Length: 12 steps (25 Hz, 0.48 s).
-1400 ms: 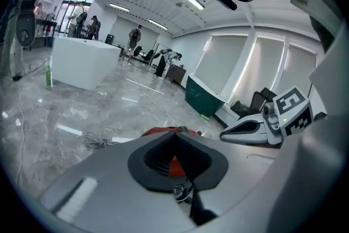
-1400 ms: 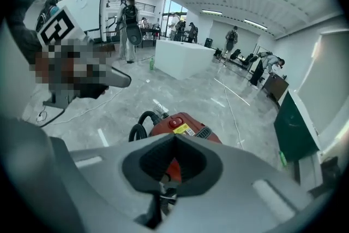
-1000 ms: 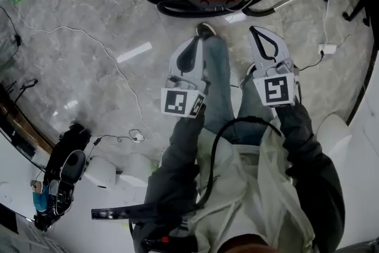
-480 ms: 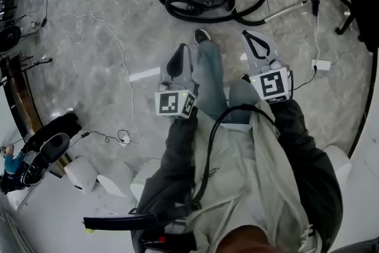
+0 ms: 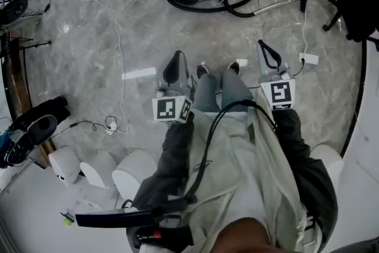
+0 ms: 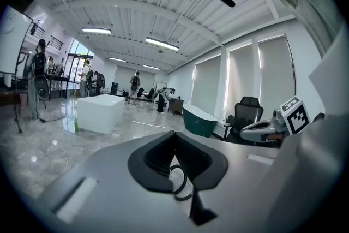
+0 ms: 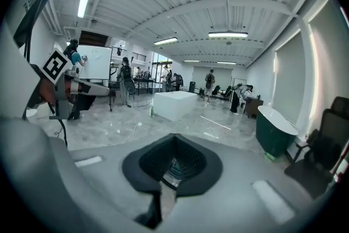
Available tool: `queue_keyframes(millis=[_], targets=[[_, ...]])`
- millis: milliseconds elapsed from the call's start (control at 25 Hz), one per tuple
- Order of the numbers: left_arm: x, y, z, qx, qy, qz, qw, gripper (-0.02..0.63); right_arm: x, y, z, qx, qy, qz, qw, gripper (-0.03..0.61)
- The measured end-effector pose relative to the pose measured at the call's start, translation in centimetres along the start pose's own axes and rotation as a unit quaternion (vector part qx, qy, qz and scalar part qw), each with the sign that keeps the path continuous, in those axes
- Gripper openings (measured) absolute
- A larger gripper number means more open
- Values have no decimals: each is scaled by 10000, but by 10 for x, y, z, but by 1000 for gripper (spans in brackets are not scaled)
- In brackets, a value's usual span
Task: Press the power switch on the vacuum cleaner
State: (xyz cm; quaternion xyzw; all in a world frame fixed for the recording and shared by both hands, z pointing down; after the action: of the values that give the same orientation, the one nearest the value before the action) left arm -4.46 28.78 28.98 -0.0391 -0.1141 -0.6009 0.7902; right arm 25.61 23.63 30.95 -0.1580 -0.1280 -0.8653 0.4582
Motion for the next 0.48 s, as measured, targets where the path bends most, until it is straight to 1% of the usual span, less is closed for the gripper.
queue_keyframes(millis=[120, 200, 320, 480], targets=[[-28, 8, -12, 268, 100, 119, 9995, 3, -23, -31, 1, 85, 26, 23, 10000, -3], [-47, 9, -16, 333, 202, 211, 9990, 3, -34, -54, 0, 8, -1, 40, 10000, -3], [-74, 6, -19, 335, 387, 346, 9981, 2, -48, -85, -3, -107, 180, 56, 9998, -2], [-106, -7, -14, 191, 540, 405, 9975, 3, -63, -124, 0, 71, 317, 143, 9994, -3]])
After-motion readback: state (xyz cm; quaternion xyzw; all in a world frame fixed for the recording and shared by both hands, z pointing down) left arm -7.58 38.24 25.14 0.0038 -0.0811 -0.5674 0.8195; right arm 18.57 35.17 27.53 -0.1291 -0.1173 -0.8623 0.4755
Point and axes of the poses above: the fingertips, and each gripper's own axes: x forward along the fingers, y to its right, z out of its underside, the point moved 9 cm from there along -x, backward along the fingers, and after that the axes turned 13 degrees about x, right-handed, at the moved point
